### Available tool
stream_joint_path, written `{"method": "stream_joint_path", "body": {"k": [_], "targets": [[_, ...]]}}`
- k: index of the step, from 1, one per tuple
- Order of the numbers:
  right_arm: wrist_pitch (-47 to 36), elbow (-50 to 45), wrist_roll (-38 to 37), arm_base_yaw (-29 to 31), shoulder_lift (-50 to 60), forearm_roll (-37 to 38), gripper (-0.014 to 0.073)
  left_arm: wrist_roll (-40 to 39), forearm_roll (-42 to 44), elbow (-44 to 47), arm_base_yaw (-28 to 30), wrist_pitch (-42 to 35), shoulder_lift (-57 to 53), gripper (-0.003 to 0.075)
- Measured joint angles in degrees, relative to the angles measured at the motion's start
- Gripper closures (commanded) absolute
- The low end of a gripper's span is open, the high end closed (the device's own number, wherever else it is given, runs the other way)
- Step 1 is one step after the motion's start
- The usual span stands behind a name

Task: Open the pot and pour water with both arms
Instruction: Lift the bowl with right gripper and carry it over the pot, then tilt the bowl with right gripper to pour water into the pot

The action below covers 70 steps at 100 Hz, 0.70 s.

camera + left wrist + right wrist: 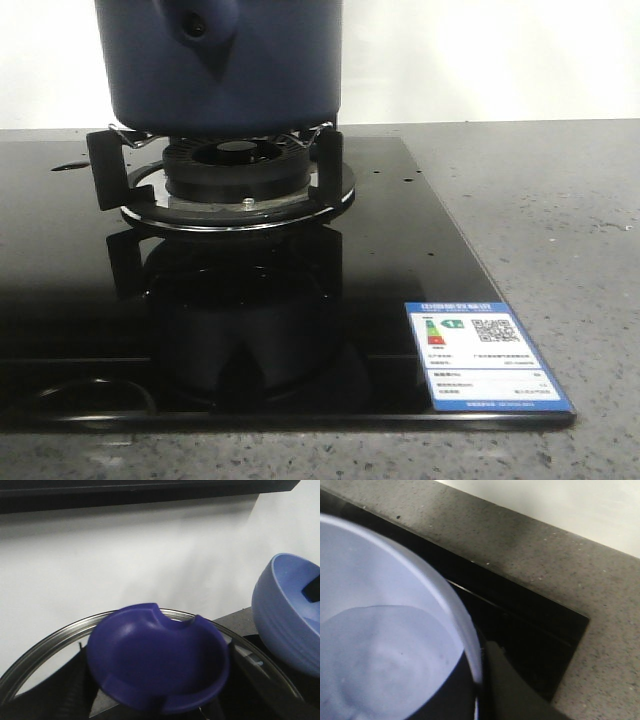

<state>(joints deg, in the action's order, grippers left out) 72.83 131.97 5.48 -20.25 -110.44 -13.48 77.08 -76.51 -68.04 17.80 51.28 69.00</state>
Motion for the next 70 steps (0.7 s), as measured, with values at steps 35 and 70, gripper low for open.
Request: {"method": "stream_joint_path", "body": {"k": [35, 70], "targets": [[-11.76, -1.37, 1.27, -3.30, -0.73, 1.28, 0.0634, 0.00, 0.00, 0.00, 0.00, 0.00, 0.00, 0.0324], [-27.98, -16.18, 5.26, -3.88, 5.82, 2.36, 0.0634, 0.00, 0.00, 0.00, 0.00, -0.33, 0.00, 0.0324]]}}
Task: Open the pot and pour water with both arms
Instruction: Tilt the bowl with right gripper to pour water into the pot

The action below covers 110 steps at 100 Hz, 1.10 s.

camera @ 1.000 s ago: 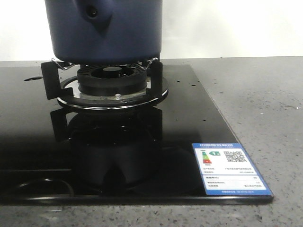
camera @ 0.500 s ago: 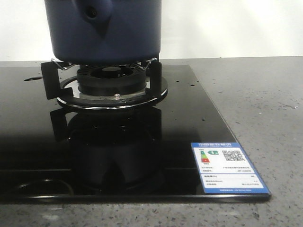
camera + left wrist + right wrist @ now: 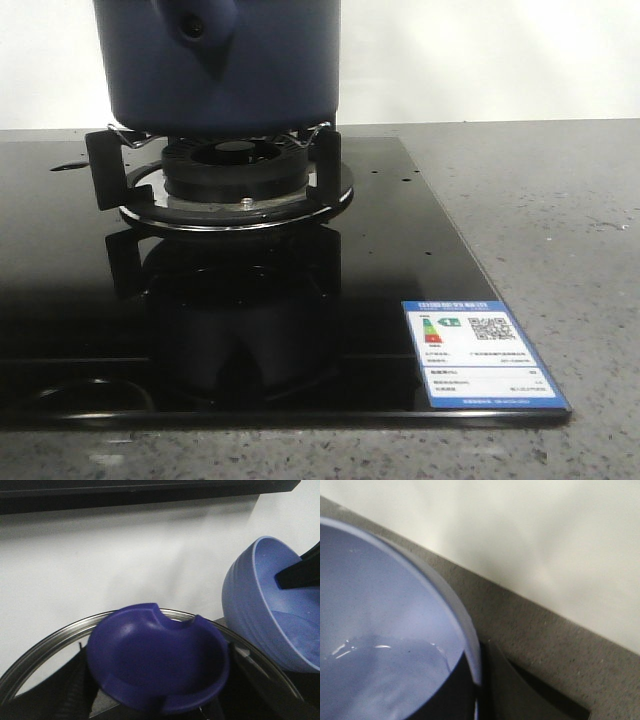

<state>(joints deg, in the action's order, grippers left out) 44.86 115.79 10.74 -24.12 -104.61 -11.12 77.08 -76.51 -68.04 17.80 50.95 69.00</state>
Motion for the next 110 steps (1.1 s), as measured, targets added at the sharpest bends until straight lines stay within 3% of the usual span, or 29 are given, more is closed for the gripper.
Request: {"method": "stream_joint_path", "body": {"k": [67, 86, 110], "targets": [[-50.46, -37.93, 3.50, -4.53, 13.03, 2.50, 0.0636, 0.00, 0.00, 0.00, 0.00, -0.48, 0.00, 0.0324], [-63.54, -44.50, 3.50, -4.98, 13.89, 3.11, 0.0636, 0.00, 0.00, 0.00, 0.00, -0.73, 0.00, 0.0324], [-74.33, -46.72, 3.50, -4.98, 13.89, 3.11, 0.0636, 0.00, 0.00, 0.00, 0.00, -0.95, 0.00, 0.0324]]}}
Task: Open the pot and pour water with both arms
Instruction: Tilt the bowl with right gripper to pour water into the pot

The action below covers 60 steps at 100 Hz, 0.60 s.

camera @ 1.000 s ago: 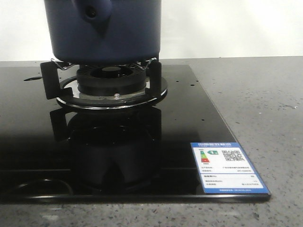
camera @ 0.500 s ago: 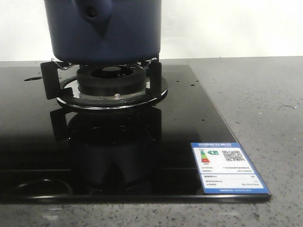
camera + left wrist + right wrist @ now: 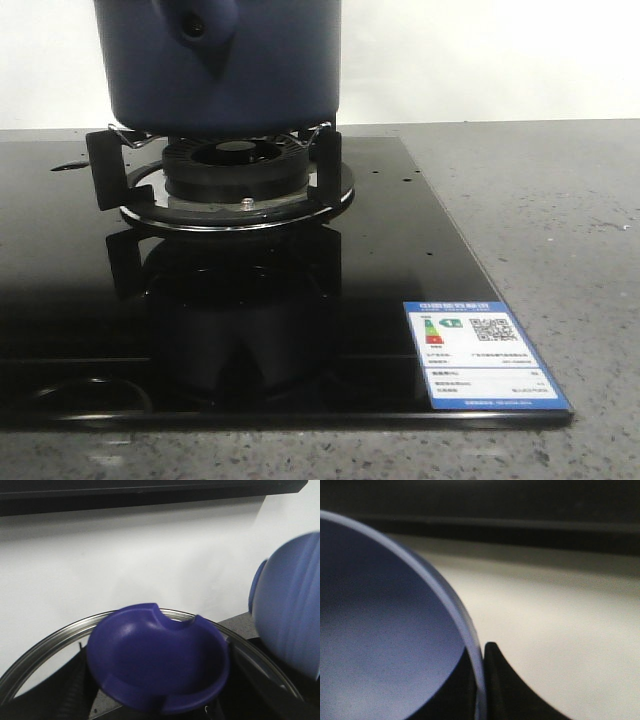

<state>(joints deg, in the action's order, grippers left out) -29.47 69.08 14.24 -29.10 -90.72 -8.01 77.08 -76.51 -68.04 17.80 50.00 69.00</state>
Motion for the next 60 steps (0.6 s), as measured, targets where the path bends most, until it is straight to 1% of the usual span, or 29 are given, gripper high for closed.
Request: {"method": "stream_joint_path", "body": {"k": [16, 43, 60], "targets": [[-6.19, 0.00, 0.00, 0.00, 0.05, 1.86, 0.0636, 0.00, 0.00, 0.00, 0.00, 0.00, 0.00, 0.0324], [-10.68, 0.00, 0.00, 0.00, 0.05, 4.21, 0.0636, 0.00, 0.00, 0.00, 0.00, -0.11, 0.00, 0.0324], [-15.11, -0.13, 0.00, 0.00, 0.05, 5.06, 0.0636, 0.00, 0.00, 0.00, 0.00, -0.11, 0.00, 0.0324]]}}
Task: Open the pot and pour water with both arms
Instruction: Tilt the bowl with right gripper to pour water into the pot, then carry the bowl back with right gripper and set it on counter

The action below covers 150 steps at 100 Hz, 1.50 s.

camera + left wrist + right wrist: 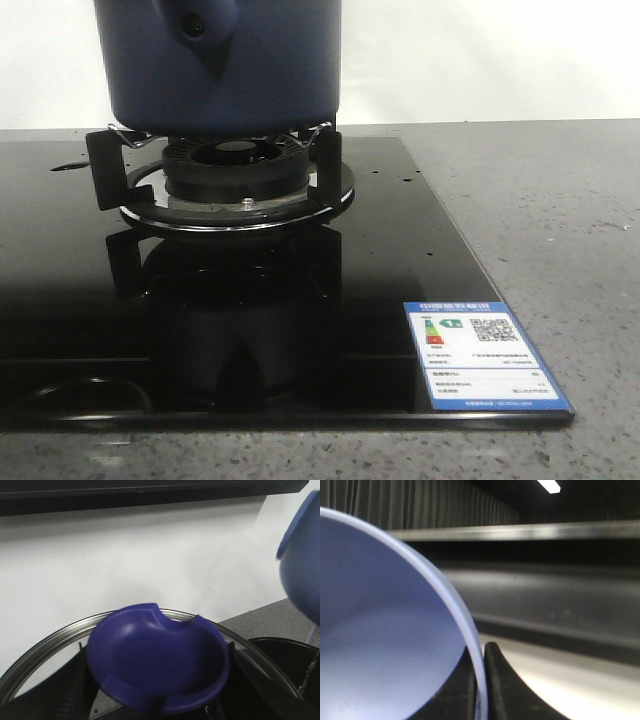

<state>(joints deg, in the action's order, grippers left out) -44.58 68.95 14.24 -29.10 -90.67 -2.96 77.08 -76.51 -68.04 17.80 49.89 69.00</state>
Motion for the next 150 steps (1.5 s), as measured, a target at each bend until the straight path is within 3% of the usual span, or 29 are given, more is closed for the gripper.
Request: {"method": "stream_joint_path", "body": {"k": [46, 79, 93, 108, 131, 143, 150], "targets": [[-2.05, 0.00, 0.00, 0.00, 0.00, 3.38, 0.0636, 0.00, 0.00, 0.00, 0.00, 0.00, 0.00, 0.0324], [2.19, 0.27, 0.00, 0.00, 0.23, 2.96, 0.0636, 0.00, 0.00, 0.00, -0.46, 0.00, 0.00, 0.0324], [16.92, 3.95, 0.00, 0.84, 1.92, 2.00, 0.0636, 0.00, -0.10, 0.00, -3.05, -0.68, 0.00, 0.0324], [41.30, 12.08, 0.00, 4.41, 4.37, -1.36, 0.0636, 0.10, -0.20, 0.00, -6.45, -0.68, 0.00, 0.0324], [86.73, 25.93, -4.21, 15.91, 5.90, -3.30, 0.0636, 0.46, -2.00, 0.00, -9.27, -0.68, 0.00, 0.0324], [104.38, 26.60, -5.31, 22.62, 5.67, -3.06, 0.0636, 0.88, -4.09, 0.00, -10.47, -0.72, 0.00, 0.0324], [110.03, 24.86, -5.61, 25.85, 5.20, -2.82, 0.0636, 1.07, -4.60, 0.00, -11.31, -0.72, 0.00, 0.0324]]}}
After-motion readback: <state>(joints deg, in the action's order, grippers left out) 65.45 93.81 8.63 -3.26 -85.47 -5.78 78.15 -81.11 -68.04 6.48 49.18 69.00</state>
